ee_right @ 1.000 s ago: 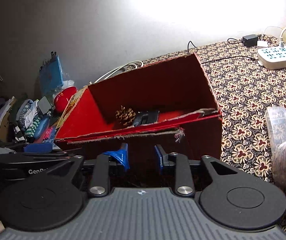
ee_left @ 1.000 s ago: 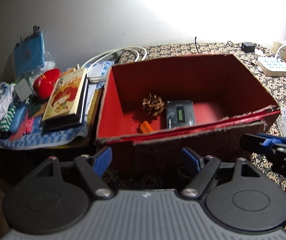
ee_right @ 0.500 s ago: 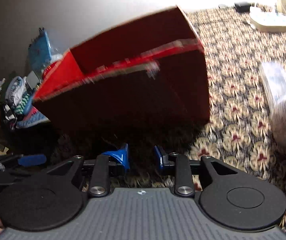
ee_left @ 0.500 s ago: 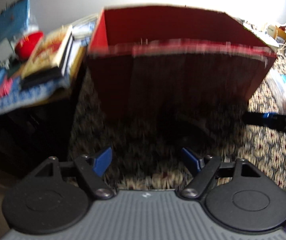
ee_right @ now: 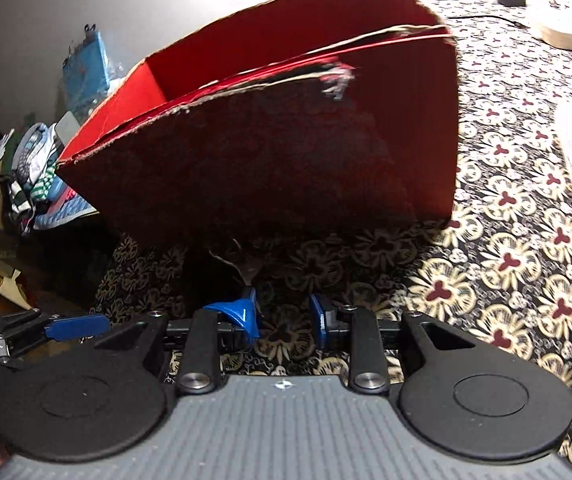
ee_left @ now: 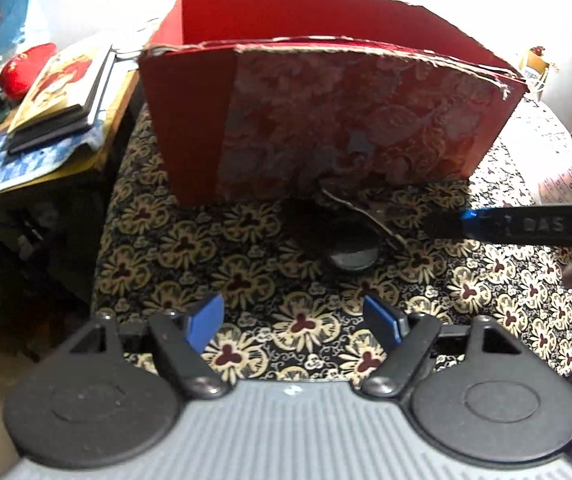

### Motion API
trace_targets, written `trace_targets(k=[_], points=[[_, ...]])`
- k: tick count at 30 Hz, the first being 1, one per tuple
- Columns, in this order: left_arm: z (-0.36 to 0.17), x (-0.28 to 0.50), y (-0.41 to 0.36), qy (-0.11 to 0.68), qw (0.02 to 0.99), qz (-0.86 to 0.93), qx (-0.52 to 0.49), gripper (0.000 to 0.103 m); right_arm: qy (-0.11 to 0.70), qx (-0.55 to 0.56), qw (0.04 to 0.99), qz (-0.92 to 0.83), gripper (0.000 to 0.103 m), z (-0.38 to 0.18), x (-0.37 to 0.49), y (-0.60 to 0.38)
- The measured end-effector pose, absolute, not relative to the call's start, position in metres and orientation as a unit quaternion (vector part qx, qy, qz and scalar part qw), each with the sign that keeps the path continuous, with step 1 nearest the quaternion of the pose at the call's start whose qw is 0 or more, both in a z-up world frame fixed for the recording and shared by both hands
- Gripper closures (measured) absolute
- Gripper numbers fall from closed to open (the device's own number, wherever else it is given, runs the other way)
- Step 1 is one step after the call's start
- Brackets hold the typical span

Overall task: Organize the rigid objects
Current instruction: 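Lower the right gripper toward the black round object beside the box, then close the right gripper on the black round object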

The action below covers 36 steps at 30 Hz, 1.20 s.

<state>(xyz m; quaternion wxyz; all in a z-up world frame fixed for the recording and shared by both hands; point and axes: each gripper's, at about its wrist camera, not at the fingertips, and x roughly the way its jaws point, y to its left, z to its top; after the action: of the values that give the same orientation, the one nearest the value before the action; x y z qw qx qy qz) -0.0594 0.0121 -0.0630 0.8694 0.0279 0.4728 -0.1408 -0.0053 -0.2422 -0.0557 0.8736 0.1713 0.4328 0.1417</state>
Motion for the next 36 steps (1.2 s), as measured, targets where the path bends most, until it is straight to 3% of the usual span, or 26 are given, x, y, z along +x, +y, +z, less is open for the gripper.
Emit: trace_targets(k=[15, 25, 29, 36], points=[[-0.075, -0.047, 0.012, 0.483, 0.859, -0.172, 0.023, 0.023, 0.436, 0.14, 0.847, 0.271, 0.091, -0.052, 0.028, -0.197], [-0.077, -0.038, 0.01, 0.482, 0.856, -0.184, 0.024, 0.023, 0.45, 0.177, 0.835, 0.264, 0.092, -0.068, 0.048, -0.194], [-0.076, -0.037, 0.008, 0.48, 0.855, -0.194, 0.024, 0.023, 0.466, 0.137, 0.84, 0.243, 0.09, -0.069, 0.045, -0.19], [-0.078, -0.035, 0.006, 0.479, 0.851, -0.214, 0.023, 0.023, 0.511, 0.248, 0.776, 0.274, 0.088, -0.085, 0.04, -0.21]])
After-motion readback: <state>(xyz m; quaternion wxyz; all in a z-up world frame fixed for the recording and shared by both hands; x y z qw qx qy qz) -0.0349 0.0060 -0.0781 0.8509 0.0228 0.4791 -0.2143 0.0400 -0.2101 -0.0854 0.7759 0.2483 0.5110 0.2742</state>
